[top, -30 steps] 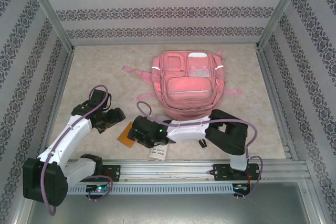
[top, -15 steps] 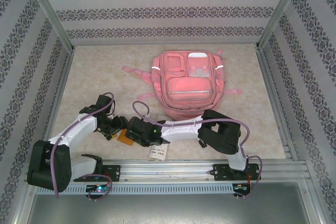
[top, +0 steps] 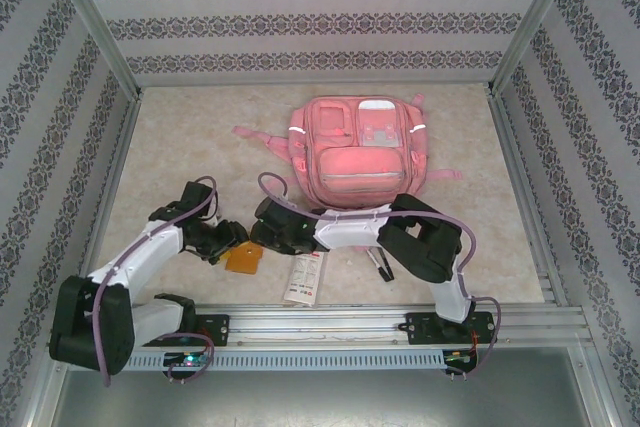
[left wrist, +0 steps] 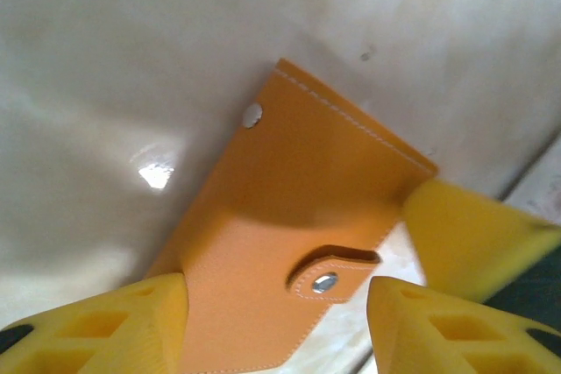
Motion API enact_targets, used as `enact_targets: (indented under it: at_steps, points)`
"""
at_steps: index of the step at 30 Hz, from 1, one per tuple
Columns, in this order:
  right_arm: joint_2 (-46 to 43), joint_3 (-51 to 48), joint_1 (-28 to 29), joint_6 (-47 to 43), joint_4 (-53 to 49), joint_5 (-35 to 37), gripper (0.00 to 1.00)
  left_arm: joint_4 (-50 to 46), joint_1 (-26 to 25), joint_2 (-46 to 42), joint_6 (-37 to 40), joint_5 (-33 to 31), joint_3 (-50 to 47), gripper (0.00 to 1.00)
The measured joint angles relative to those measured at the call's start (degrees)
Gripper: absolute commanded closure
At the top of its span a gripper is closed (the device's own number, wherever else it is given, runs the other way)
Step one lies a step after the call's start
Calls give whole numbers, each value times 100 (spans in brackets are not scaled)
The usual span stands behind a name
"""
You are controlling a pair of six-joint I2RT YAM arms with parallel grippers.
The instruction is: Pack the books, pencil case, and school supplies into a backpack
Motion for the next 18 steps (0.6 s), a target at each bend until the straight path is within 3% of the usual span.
enact_targets:
  at_steps: [8, 14, 18]
  points:
    - [61, 31, -76, -118, 24, -291, 66, 131, -7, 247, 39, 142, -26, 43]
    - [216, 24, -188, -125, 358, -619, 86, 225, -11, -15, -28, 415, -216, 43]
    - [417, 33, -299, -275, 970, -916, 90, 210, -13, -197, -116, 595, -291, 39]
